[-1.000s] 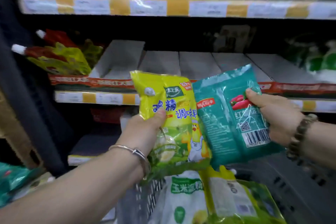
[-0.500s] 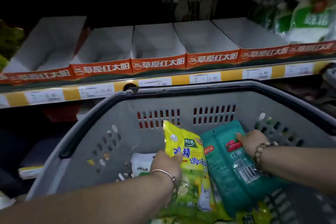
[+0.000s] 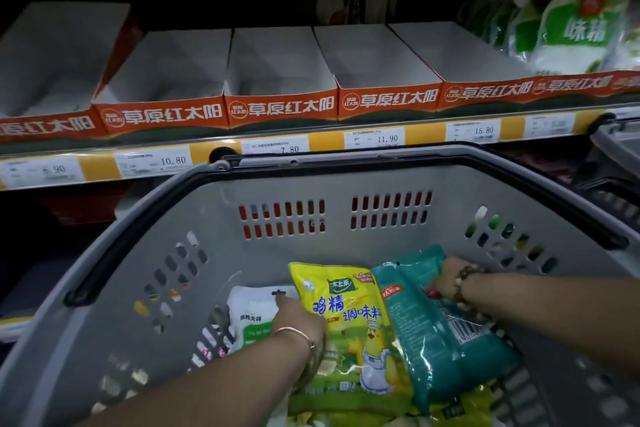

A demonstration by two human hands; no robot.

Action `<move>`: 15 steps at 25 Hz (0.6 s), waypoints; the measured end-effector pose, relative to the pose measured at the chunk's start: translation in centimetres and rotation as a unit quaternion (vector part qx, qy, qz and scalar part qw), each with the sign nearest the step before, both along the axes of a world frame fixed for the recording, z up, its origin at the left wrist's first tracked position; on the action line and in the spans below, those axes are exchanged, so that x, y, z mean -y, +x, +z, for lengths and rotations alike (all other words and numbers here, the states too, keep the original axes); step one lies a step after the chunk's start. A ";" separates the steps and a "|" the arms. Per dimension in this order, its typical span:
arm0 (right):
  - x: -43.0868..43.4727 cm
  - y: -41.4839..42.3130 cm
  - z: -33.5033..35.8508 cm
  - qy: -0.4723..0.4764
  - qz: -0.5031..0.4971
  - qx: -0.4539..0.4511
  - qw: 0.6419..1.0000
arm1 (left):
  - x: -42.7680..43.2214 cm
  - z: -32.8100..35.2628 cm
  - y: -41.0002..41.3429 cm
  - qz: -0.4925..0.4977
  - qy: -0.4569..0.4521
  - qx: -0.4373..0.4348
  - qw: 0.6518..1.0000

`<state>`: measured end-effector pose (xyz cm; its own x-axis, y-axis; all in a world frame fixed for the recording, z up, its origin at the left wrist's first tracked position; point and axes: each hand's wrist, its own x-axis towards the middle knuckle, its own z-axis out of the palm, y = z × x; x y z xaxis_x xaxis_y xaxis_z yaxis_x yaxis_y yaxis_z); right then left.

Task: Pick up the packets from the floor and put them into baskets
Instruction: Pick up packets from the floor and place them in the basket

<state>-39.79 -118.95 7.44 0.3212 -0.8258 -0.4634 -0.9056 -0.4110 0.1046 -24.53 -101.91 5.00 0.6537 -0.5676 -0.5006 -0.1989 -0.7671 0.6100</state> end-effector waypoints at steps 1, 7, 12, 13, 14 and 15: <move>-0.1 0.2 0.2 0.008 0.035 -0.041 0.999 | -0.1 0.0 0.2 -0.040 0.006 0.039 0.998; -0.2 0.3 3.1 -0.075 0.174 -0.098 0.977 | -0.2 0.5 -1.7 -0.378 0.005 0.249 0.892; -2.1 -1.0 -2.1 0.086 0.245 -0.091 0.961 | -0.7 -0.7 -1.2 -0.487 0.072 0.239 0.837; -2.3 -1.4 -3.0 0.084 0.245 -0.093 0.961 | -0.9 -0.4 -1.3 -0.497 0.083 0.236 0.831; -2.2 -1.7 -3.7 0.094 0.238 -0.086 0.963 | -1.0 -0.3 -1.4 -0.502 0.093 0.235 0.827; -2.2 -2.0 -4.0 0.116 0.230 -0.076 0.963 | -0.9 -0.1 -1.4 -0.509 0.108 0.238 0.820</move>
